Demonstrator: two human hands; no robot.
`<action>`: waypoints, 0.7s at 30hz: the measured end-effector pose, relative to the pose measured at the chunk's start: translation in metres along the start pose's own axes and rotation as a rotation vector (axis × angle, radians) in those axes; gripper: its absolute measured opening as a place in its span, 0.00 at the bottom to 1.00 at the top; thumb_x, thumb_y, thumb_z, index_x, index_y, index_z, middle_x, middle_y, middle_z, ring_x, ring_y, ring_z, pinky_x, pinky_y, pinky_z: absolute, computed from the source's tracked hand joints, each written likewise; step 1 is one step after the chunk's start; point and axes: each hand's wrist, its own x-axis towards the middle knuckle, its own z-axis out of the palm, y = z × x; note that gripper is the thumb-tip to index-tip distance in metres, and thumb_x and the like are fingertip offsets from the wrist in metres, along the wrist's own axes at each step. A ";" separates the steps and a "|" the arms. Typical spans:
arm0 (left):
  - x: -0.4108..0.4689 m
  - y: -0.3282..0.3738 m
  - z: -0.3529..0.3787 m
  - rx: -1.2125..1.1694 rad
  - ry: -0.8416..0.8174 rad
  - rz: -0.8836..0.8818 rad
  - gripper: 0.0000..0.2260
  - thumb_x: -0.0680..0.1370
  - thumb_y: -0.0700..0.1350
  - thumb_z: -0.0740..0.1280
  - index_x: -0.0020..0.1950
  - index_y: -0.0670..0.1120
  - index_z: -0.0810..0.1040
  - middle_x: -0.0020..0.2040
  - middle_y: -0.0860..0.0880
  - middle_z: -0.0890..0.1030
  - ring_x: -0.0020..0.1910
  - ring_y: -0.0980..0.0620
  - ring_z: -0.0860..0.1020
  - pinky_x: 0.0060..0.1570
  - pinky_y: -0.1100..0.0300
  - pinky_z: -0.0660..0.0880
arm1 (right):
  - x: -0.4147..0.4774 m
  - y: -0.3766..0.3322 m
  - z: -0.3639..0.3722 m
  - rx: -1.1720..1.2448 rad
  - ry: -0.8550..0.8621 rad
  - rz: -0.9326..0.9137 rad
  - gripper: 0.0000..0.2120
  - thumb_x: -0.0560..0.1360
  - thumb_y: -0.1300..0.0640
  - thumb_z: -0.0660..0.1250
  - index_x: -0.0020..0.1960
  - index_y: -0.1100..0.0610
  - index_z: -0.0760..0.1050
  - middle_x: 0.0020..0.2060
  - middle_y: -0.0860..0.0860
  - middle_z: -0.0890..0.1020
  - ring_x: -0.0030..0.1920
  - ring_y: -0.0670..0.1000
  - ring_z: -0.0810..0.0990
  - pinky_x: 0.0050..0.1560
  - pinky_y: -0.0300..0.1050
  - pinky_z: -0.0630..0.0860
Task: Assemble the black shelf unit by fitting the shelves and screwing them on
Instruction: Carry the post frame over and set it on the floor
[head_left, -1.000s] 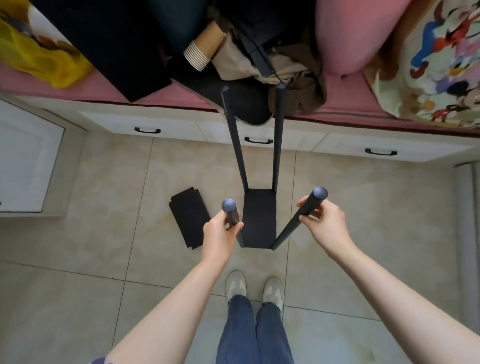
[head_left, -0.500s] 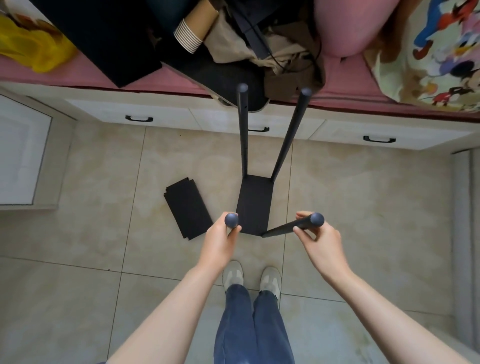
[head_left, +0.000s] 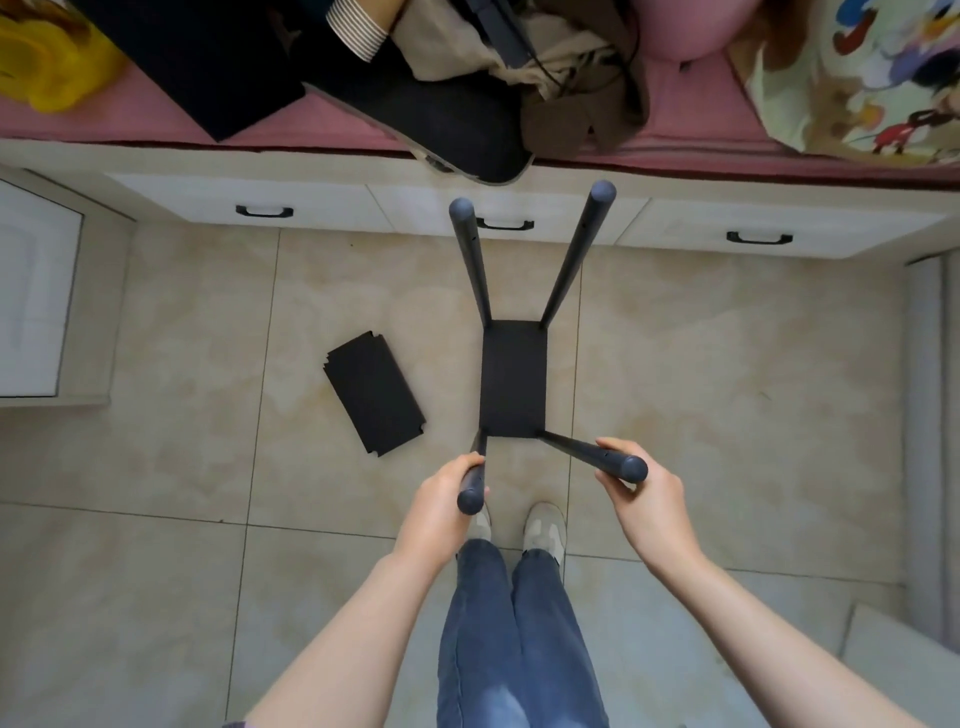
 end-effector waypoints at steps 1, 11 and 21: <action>-0.002 -0.001 0.002 0.006 0.024 0.013 0.16 0.82 0.45 0.68 0.69 0.51 0.76 0.66 0.53 0.79 0.62 0.52 0.77 0.61 0.65 0.70 | -0.002 0.002 0.000 -0.014 -0.008 -0.001 0.16 0.76 0.68 0.69 0.54 0.48 0.80 0.45 0.38 0.82 0.46 0.28 0.77 0.43 0.21 0.69; -0.026 -0.012 -0.008 0.136 0.173 0.189 0.17 0.76 0.36 0.74 0.62 0.49 0.82 0.57 0.56 0.81 0.55 0.61 0.75 0.56 0.82 0.63 | -0.007 -0.005 -0.001 -0.172 -0.098 -0.016 0.15 0.76 0.59 0.71 0.61 0.49 0.78 0.46 0.45 0.81 0.44 0.42 0.77 0.41 0.19 0.67; -0.010 0.014 -0.005 0.124 0.202 0.188 0.14 0.76 0.34 0.72 0.58 0.48 0.83 0.57 0.52 0.83 0.55 0.51 0.79 0.56 0.65 0.69 | -0.001 -0.001 -0.016 -0.389 -0.077 -0.016 0.14 0.77 0.51 0.70 0.62 0.43 0.77 0.46 0.47 0.84 0.42 0.53 0.79 0.46 0.48 0.79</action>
